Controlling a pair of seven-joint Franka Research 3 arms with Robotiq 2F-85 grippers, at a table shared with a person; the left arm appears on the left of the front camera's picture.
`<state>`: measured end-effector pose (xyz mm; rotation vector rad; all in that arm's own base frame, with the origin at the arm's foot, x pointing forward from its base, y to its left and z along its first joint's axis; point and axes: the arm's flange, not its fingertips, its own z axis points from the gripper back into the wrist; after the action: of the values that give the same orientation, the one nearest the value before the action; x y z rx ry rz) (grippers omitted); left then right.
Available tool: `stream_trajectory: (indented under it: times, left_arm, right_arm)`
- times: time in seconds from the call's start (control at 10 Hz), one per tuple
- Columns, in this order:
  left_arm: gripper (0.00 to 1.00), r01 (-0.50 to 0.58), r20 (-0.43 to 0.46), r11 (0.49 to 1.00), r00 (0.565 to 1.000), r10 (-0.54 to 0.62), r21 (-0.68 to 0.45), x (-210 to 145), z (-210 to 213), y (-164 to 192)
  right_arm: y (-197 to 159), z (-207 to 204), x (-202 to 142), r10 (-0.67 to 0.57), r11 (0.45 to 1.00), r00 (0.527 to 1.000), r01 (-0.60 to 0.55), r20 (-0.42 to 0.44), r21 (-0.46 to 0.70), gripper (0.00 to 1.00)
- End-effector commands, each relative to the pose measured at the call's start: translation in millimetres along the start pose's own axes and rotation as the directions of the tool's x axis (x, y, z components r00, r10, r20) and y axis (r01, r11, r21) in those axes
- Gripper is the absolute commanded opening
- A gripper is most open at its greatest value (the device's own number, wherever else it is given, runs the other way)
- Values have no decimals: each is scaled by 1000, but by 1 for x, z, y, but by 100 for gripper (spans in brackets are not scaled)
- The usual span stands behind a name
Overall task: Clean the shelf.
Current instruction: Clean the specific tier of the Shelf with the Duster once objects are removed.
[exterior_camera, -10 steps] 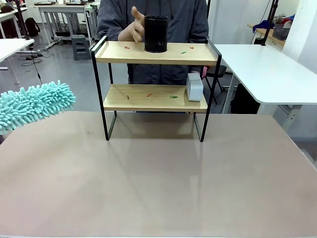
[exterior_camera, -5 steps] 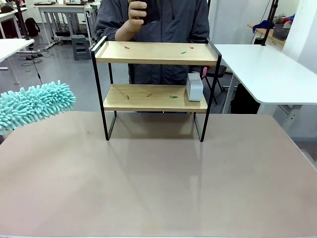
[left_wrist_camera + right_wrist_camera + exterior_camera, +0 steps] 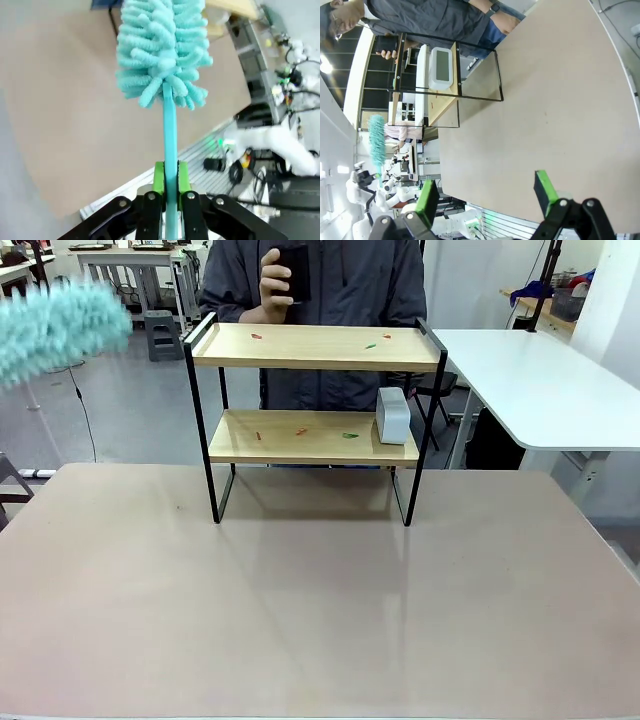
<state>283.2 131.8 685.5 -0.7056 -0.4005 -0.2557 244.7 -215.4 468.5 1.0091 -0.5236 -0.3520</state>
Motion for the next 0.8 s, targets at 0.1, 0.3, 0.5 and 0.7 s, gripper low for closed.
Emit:
stream_trajectory:
  times: [0.1,0.3,0.5,0.7]
  left_arm:
    - [12,-97,95,991,992,87,97,83,-18,-92]
    - [12,-41,30,985,999,36,168,92,-82,-131]
    - [12,-89,5,972,996,90,218,83,-150,-134]
    - [12,-41,1,981,999,42,190,98,-132,-146]
  right_arm:
    - [2,-1,2,25,999,1000,-25,14,20,100]
    - [2,-1,2,25,999,1000,-25,14,20,100]
    - [2,-1,2,25,999,1000,-25,14,20,100]
    - [2,-1,2,25,999,1000,-25,14,20,100]
